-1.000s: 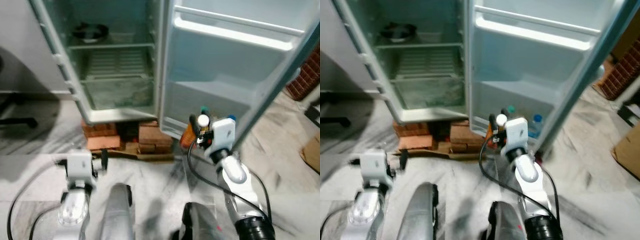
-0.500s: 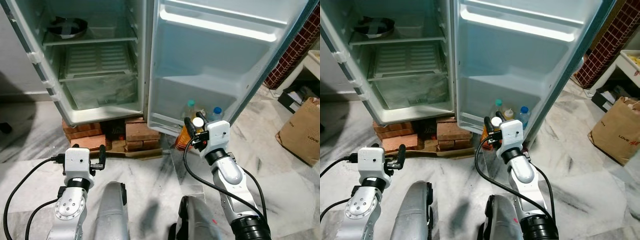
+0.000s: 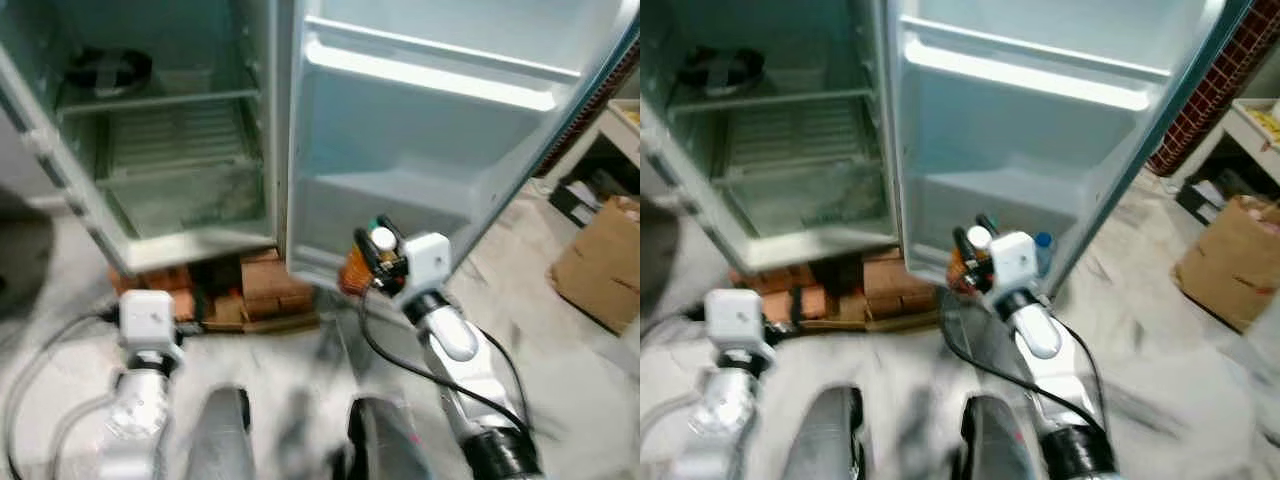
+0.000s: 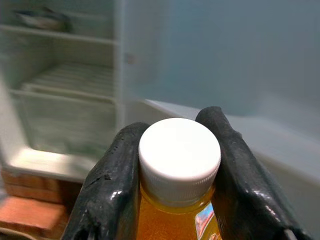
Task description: Restocking fridge
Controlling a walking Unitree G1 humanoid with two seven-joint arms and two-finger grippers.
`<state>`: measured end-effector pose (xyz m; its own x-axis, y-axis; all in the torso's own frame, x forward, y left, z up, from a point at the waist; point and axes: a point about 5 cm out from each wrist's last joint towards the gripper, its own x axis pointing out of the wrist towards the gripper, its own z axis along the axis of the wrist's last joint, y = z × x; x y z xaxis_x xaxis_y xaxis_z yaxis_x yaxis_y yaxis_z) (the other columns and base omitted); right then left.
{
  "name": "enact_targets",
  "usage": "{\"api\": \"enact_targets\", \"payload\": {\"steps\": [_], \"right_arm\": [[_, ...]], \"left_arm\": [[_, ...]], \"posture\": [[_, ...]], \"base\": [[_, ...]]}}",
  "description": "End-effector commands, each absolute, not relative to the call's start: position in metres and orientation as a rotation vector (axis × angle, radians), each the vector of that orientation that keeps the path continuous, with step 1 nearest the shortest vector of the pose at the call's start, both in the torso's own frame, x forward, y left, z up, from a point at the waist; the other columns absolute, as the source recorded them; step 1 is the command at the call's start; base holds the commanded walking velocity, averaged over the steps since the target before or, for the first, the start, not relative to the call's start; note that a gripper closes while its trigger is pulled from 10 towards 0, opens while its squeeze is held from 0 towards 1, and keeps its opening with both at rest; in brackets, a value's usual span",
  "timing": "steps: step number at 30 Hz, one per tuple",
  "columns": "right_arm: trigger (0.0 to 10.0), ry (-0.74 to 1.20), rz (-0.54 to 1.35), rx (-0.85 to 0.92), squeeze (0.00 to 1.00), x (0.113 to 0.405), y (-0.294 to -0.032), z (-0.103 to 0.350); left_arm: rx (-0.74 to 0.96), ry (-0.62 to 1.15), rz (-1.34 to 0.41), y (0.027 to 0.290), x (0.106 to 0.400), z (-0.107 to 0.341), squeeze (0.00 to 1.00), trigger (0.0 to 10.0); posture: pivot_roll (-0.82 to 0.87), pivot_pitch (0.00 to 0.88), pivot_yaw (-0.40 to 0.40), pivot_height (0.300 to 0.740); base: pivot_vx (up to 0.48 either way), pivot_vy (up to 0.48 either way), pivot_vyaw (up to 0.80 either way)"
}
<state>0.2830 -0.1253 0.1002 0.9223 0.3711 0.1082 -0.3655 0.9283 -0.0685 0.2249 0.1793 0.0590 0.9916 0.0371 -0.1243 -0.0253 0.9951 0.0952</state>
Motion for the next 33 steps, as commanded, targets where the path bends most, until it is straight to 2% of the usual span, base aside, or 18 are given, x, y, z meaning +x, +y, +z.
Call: {"api": "enact_targets", "payload": {"steps": [1, 10, 13, 16, 30, 33], "right_arm": [[10.0, -0.167, 0.388, -0.038, 0.00, 0.2855, -0.1199, 0.1108], [10.0, -0.165, 0.428, -0.040, 0.00, 0.2829, -0.1172, 0.1107], [10.0, -0.162, 0.437, -0.037, 0.00, 0.2824, -0.1160, 0.1102], [10.0, -0.166, 0.429, -0.032, 0.00, 0.2825, -0.1162, 0.1107], [10.0, -0.165, 0.463, 0.016, 0.00, 0.2818, -0.1127, 0.1130], [10.0, -0.163, 0.466, 0.017, 0.00, 0.2817, -0.1121, 0.1127]], "left_arm": [[0.124, 0.134, 0.057, 0.1896, 0.2239, 0.0593, 0.00, 10.0], [0.121, 0.139, 0.053, 0.1875, 0.2248, 0.0586, 0.00, 10.0], [0.127, 0.144, 0.053, 0.1869, 0.2252, 0.0581, 0.00, 10.0], [0.130, 0.134, 0.058, 0.1867, 0.2254, 0.0589, 0.00, 10.0], [0.136, 0.147, 0.094, 0.1894, 0.2235, 0.0583, 0.00, 10.0], [0.138, 0.148, 0.098, 0.1900, 0.2235, 0.0582, 0.00, 10.0]], "posture": [[0.11, 0.133, -0.083, 0.638], [0.11, 0.139, -0.084, 0.638], [0.11, 0.140, -0.085, 0.638], [0.11, 0.139, -0.086, 0.638], [0.11, 0.144, -0.089, 0.638], [0.11, 0.145, -0.087, 0.616]], "base": [[0.412, 0.000, 0.00], [0.415, 0.000, 0.00], [0.370, 0.000, 0.64], [0.000, 0.000, 0.57], [0.000, 0.000, 0.00], [0.000, 0.000, 0.00]]}}
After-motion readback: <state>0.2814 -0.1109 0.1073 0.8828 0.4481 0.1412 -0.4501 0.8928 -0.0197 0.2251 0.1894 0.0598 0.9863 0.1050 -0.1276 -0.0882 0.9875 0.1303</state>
